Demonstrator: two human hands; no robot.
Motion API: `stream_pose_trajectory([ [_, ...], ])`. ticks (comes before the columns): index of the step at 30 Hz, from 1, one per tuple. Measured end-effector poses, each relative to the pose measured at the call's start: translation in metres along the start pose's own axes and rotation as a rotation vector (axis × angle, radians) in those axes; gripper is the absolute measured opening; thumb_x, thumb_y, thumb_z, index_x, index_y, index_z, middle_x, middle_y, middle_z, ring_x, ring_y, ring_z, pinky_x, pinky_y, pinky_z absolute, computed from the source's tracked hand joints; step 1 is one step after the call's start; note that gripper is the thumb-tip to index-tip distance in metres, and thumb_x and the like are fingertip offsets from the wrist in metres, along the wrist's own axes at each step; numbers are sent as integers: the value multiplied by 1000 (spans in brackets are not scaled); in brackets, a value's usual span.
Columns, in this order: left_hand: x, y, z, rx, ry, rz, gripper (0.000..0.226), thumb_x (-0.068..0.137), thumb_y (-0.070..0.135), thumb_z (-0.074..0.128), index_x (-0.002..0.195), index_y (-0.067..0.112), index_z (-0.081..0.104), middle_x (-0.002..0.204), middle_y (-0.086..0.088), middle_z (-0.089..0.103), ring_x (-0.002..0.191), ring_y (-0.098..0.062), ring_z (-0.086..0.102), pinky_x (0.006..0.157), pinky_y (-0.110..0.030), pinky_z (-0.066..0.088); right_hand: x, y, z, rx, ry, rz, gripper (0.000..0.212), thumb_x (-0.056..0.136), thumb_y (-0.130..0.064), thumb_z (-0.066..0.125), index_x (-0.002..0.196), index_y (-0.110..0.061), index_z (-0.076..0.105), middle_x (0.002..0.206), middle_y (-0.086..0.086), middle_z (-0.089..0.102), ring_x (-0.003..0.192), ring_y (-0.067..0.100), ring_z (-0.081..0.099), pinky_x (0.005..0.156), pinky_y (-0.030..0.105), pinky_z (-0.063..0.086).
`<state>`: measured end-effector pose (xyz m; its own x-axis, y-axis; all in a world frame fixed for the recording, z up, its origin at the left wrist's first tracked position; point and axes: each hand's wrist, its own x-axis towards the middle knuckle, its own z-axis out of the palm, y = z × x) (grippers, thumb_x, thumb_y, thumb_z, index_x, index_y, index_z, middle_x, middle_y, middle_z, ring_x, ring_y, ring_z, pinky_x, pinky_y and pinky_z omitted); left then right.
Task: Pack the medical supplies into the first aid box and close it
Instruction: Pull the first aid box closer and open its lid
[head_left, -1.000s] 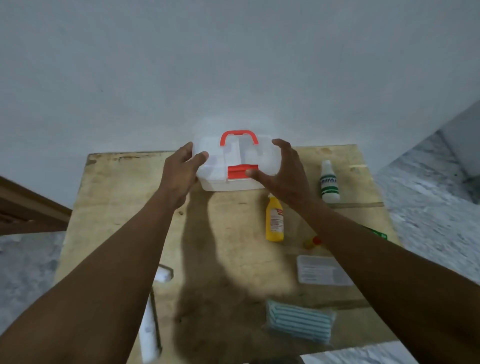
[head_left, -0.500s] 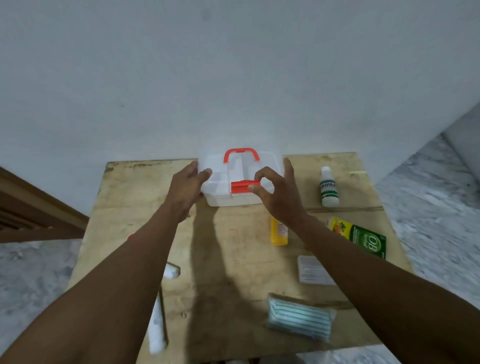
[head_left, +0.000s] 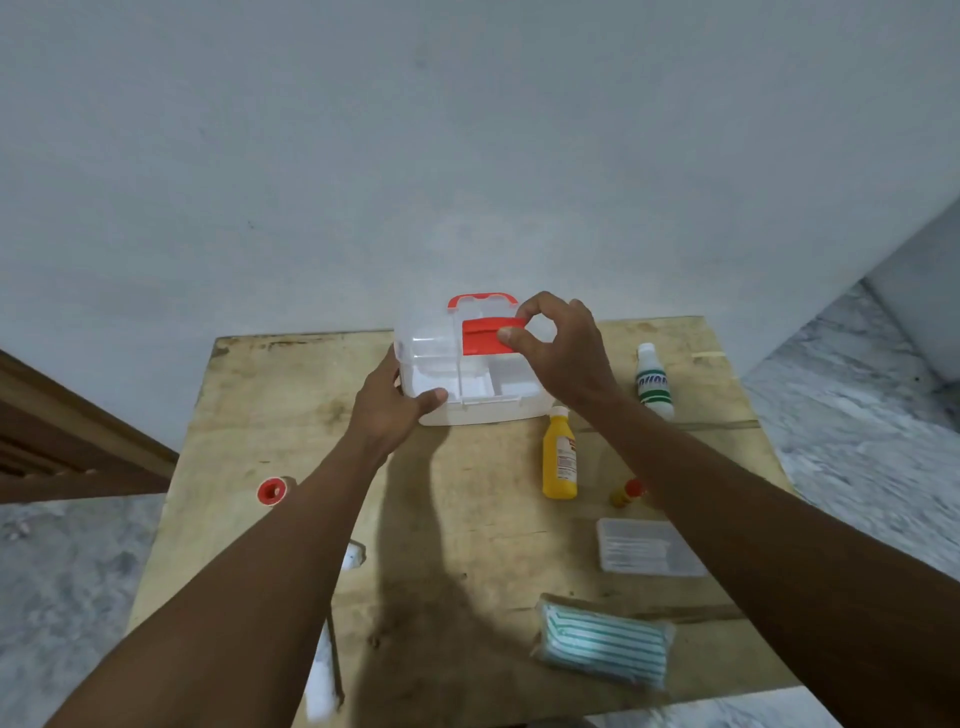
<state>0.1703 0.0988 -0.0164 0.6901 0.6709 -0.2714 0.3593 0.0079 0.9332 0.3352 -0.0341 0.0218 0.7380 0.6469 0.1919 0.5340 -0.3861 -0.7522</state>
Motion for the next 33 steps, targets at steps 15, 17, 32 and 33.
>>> stream_pose_trajectory([
  [15, 19, 0, -12, 258, -22, -83, 98, 75, 22, 85, 155, 24, 29, 124, -7, 67, 114, -27, 62, 92, -45, 53, 86, 1, -31, -166, 31, -204, 28, 94, -21, 61, 122, -20, 66, 134, 9, 52, 130, 19, 45, 103, 19, 32],
  [17, 20, -2, -13, 264, -39, -74, 96, 74, 25, 84, 154, 28, 31, 121, -6, 69, 110, -26, 65, 79, -41, 53, 93, 4, -31, -186, 59, -218, 30, 94, -16, 60, 123, -20, 66, 133, 12, 50, 126, 25, 48, 106, 25, 36],
  [32, -9, -10, -21, 202, -57, -54, 84, 82, 8, 76, 152, 27, 33, 105, 5, 69, 103, -20, 66, 80, -21, 50, 95, 17, -20, -213, 5, -274, 44, 91, -20, 64, 134, -26, 56, 134, 11, 48, 127, 25, 47, 106, 32, 40],
  [33, -10, -9, -21, 216, -58, -49, 83, 83, 9, 76, 152, 28, 33, 104, 11, 67, 103, -19, 66, 78, -19, 49, 95, 16, -20, -210, 0, -270, 46, 91, -20, 64, 135, -26, 55, 136, 10, 46, 128, 24, 46, 106, 32, 40],
])
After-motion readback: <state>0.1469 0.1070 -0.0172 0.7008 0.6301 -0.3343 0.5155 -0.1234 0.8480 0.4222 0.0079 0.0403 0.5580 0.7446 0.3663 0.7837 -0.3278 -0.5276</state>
